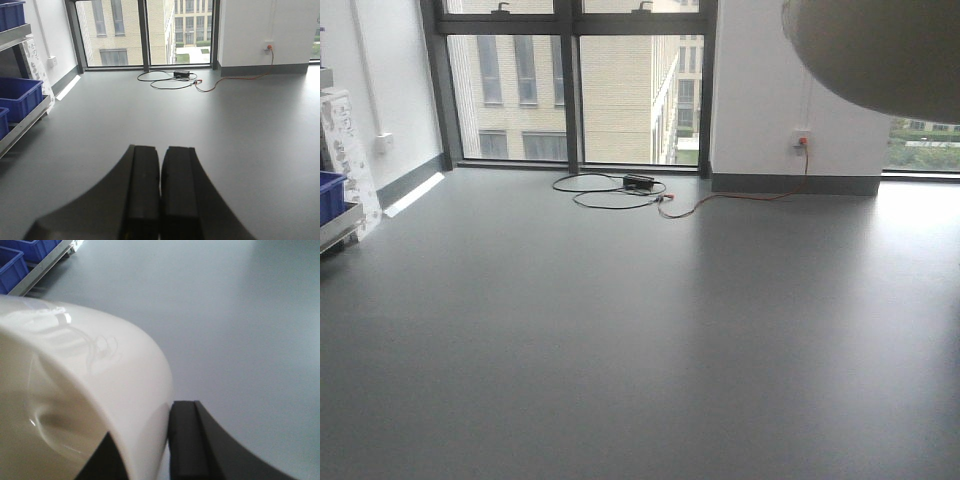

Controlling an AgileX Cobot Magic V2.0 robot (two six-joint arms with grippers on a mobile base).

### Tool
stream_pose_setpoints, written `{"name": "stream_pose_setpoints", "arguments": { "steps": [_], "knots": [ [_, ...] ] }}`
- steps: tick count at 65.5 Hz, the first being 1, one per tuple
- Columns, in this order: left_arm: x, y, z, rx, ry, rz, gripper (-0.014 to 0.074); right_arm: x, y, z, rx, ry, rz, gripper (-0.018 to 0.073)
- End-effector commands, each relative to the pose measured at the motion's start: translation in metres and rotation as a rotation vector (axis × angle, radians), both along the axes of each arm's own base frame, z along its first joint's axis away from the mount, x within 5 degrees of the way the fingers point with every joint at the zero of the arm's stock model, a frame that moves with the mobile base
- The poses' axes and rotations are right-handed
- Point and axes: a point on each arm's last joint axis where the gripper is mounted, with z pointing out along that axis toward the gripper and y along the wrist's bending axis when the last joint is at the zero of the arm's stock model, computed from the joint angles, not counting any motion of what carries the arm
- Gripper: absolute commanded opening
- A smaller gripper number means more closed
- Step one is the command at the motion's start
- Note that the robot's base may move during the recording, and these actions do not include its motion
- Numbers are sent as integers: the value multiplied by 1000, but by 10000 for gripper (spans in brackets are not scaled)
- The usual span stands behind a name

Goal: Move white bin to right shelf second layer
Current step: 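Turn the base along the window wall holding the bin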

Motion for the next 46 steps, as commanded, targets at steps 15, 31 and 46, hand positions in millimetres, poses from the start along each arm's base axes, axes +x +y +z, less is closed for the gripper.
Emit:
{"name": "stream_pose_setpoints", "arguments": {
  "steps": [15, 31, 46],
  "knots": [
    [1, 0, -4, -8, -52, -4, 85, 1, -2, 19, 39, -131, -19, 56],
    [1, 0, -4, -8, -52, -4, 85, 1, -2, 19, 39, -132, -20, 56],
    [1, 0, -4, -8, -52, -4, 85, 1, -2, 19, 39, -131, -20, 56]
  ]
}}
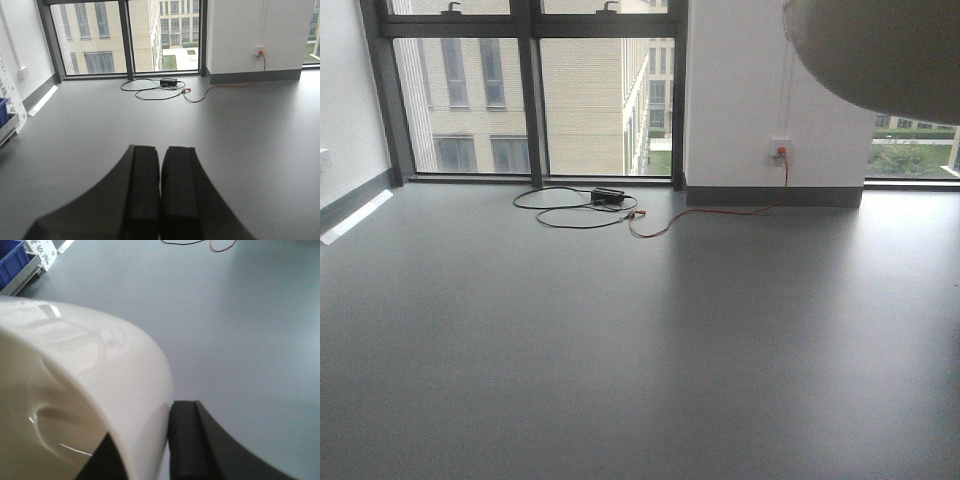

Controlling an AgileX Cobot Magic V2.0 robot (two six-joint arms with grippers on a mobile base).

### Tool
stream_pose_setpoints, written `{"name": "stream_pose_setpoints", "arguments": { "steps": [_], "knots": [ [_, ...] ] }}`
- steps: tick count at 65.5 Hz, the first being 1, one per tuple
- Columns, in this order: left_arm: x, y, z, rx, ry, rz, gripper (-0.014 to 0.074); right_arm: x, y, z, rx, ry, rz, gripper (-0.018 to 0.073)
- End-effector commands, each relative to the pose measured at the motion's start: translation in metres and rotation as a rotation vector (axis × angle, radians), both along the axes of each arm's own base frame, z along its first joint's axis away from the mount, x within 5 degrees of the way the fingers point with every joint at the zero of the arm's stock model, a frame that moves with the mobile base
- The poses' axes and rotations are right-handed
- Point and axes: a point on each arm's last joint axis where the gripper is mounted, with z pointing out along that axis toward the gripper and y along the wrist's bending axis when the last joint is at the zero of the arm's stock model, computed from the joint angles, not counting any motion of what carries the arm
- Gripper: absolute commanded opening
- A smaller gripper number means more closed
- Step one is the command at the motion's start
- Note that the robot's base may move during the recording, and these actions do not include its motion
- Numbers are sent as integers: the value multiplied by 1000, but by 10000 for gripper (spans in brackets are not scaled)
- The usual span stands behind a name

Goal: Move white bin to right shelf second layer
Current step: 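Turn the base along the window wall holding the bin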

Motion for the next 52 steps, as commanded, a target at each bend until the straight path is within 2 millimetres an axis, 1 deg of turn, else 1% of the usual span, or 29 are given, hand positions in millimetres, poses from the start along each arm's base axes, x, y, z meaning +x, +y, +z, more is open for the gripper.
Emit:
{"name": "stream_pose_setpoints", "arguments": {
  "steps": [1, 52],
  "knots": [
    [1, 0, -4, -8, -52, -4, 85, 1, -2, 19, 39, -131, -20, 56],
    [1, 0, -4, -8, -52, -4, 85, 1, -2, 19, 39, -131, -20, 56]
  ]
}}
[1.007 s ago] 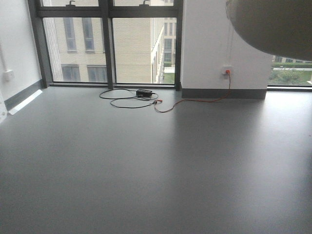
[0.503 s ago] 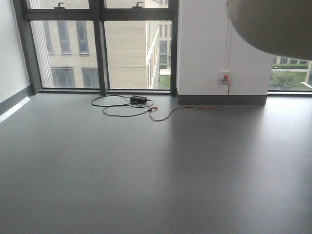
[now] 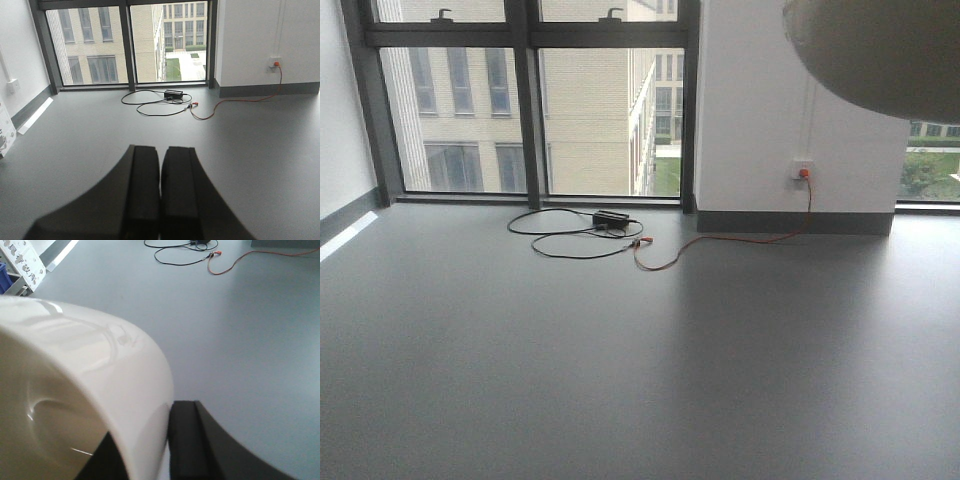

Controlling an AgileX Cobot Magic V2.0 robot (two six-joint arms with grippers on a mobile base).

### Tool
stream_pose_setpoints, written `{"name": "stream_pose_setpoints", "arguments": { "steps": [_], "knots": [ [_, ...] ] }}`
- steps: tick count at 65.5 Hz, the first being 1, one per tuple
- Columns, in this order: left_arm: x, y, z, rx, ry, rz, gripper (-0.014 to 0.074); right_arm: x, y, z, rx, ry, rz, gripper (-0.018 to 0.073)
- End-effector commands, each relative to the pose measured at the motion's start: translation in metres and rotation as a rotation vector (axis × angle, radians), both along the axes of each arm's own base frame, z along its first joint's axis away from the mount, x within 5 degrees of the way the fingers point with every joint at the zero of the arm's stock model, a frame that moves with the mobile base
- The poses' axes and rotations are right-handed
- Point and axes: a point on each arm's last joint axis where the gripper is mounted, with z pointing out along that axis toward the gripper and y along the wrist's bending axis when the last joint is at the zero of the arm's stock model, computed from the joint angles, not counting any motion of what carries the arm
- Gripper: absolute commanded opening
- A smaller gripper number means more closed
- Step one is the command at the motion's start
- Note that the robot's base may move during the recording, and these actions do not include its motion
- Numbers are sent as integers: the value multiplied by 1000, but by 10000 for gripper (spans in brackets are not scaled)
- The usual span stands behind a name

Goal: Move white bin to right shelf second layer
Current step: 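Turn the base along the window wall holding the bin, then turn toward the roller shelf with blue bins holding the white bin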

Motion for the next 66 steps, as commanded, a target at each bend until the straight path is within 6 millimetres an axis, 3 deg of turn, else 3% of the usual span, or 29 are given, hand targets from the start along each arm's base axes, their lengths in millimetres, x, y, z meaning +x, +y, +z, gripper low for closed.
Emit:
{"name": "stream_pose_setpoints", "arguments": {
  "steps": [1, 66],
  "knots": [
    [1, 0, -4, -8, -52, -4, 85, 1, -2, 19, 39, -131, -20, 56],
    [1, 0, -4, -8, -52, -4, 85, 1, -2, 19, 39, -131, -20, 56]
  ]
}}
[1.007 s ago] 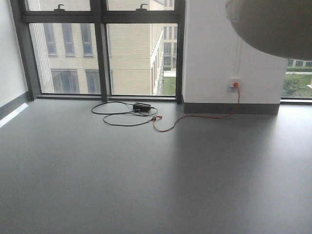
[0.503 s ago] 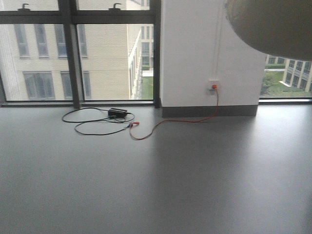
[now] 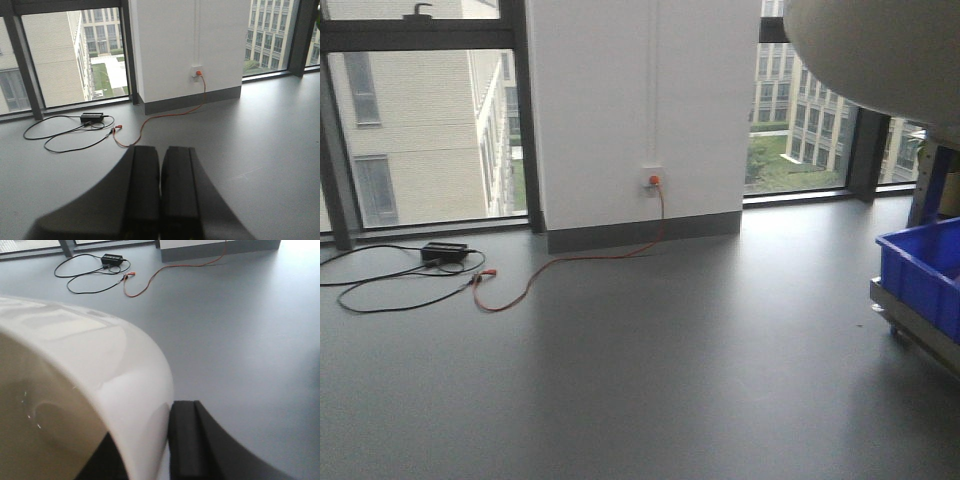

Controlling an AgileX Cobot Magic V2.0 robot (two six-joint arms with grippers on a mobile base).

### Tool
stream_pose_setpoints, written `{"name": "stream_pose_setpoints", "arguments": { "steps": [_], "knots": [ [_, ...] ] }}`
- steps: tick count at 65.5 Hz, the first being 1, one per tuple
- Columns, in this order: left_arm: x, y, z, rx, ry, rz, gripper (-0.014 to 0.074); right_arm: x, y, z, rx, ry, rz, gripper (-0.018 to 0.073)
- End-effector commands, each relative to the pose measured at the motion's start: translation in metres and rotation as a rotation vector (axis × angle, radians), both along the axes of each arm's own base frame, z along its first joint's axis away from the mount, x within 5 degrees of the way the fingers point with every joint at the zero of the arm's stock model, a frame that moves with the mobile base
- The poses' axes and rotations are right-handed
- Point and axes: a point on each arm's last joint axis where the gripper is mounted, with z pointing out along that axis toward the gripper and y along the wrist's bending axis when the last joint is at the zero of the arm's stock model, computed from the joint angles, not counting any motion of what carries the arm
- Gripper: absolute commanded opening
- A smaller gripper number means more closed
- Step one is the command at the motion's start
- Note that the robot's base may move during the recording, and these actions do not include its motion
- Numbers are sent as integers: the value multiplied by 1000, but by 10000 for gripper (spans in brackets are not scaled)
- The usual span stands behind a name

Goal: Move white bin to right shelf second layer
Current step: 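Turn toward the roller shelf with blue bins holding the white bin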

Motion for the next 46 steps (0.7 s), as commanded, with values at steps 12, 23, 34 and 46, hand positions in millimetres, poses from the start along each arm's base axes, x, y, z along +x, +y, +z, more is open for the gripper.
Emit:
{"name": "stream_pose_setpoints", "arguments": {
  "steps": [12, 23, 34, 46],
  "knots": [
    [1, 0, -4, -8, -52, -4, 85, 1, -2, 19, 39, -131, -20, 56],
    [1, 0, -4, -8, -52, -4, 85, 1, -2, 19, 39, -131, -20, 56],
    [1, 0, -4, -8, -52, -4, 85, 1, -2, 19, 39, -131, -20, 56],
    [1, 0, -4, -14, -51, -4, 85, 1, -2, 19, 39, -131, -20, 56]
  ]
}}
